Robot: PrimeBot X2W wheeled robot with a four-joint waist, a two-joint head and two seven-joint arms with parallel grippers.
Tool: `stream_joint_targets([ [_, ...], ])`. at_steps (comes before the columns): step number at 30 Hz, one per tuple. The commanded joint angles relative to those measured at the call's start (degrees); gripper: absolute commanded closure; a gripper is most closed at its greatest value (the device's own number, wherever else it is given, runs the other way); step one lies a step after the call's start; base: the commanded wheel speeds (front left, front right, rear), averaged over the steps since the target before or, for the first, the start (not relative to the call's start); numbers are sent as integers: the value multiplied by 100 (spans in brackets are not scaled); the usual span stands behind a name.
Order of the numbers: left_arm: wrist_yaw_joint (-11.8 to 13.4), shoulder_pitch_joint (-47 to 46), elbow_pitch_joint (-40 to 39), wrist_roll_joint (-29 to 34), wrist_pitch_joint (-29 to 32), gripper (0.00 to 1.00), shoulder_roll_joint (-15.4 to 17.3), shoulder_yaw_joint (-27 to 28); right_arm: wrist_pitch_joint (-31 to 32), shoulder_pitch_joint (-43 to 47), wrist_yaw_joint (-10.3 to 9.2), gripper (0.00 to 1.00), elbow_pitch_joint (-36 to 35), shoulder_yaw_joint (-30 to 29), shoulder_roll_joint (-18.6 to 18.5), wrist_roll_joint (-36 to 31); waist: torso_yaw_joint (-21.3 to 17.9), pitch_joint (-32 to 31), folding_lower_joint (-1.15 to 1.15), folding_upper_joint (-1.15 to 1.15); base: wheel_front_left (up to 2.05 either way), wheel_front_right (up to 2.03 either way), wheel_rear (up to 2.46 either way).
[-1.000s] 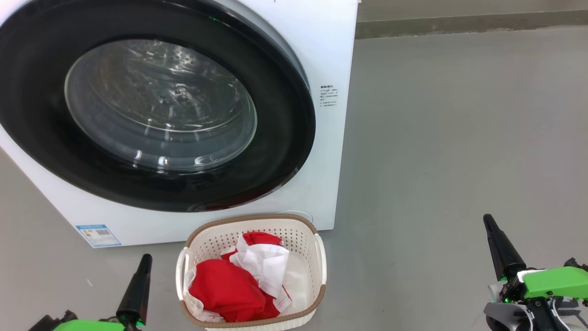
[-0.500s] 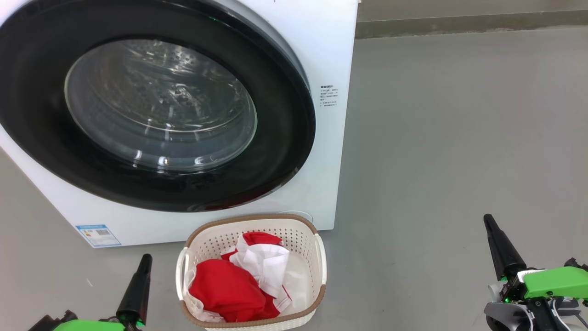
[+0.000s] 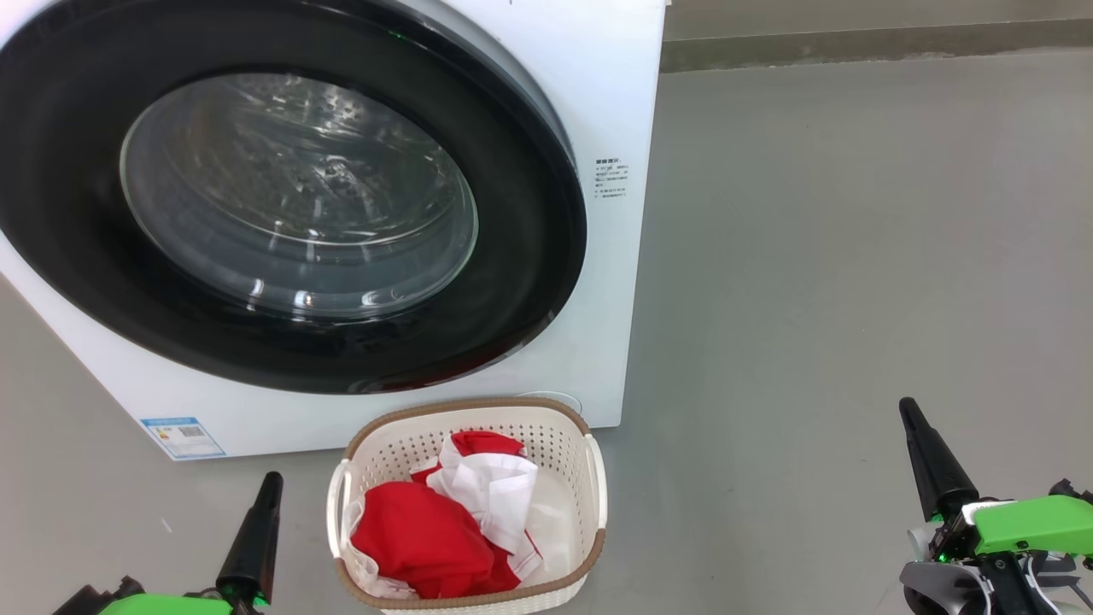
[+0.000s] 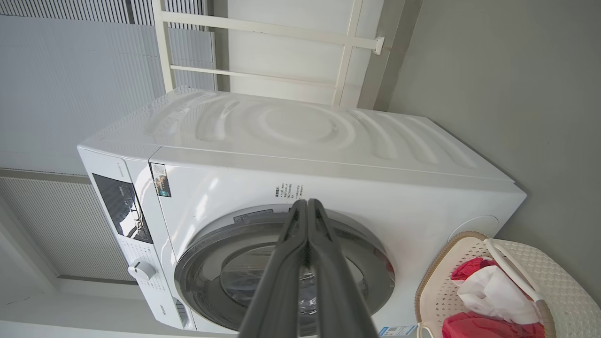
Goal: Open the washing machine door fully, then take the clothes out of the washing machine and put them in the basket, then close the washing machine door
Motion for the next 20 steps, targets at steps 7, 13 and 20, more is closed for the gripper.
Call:
stream_joint_targets([
  [7, -41, -236, -157, -29, 45, 100, 61, 209, 29, -246, 3, 100, -162, 88, -38, -40, 0, 0, 0, 0, 0, 0, 0],
  [13, -41, -236, -157, -28, 45, 100, 61, 209, 30, -246, 3, 100, -162, 86, -37, -42, 0, 0, 0, 0, 0, 0, 0],
  [20, -41, -236, -157, -28, 46, 100, 61, 209, 32, -247, 3, 100, -162, 83, -35, -44, 0, 0, 0, 0, 0, 0, 0],
])
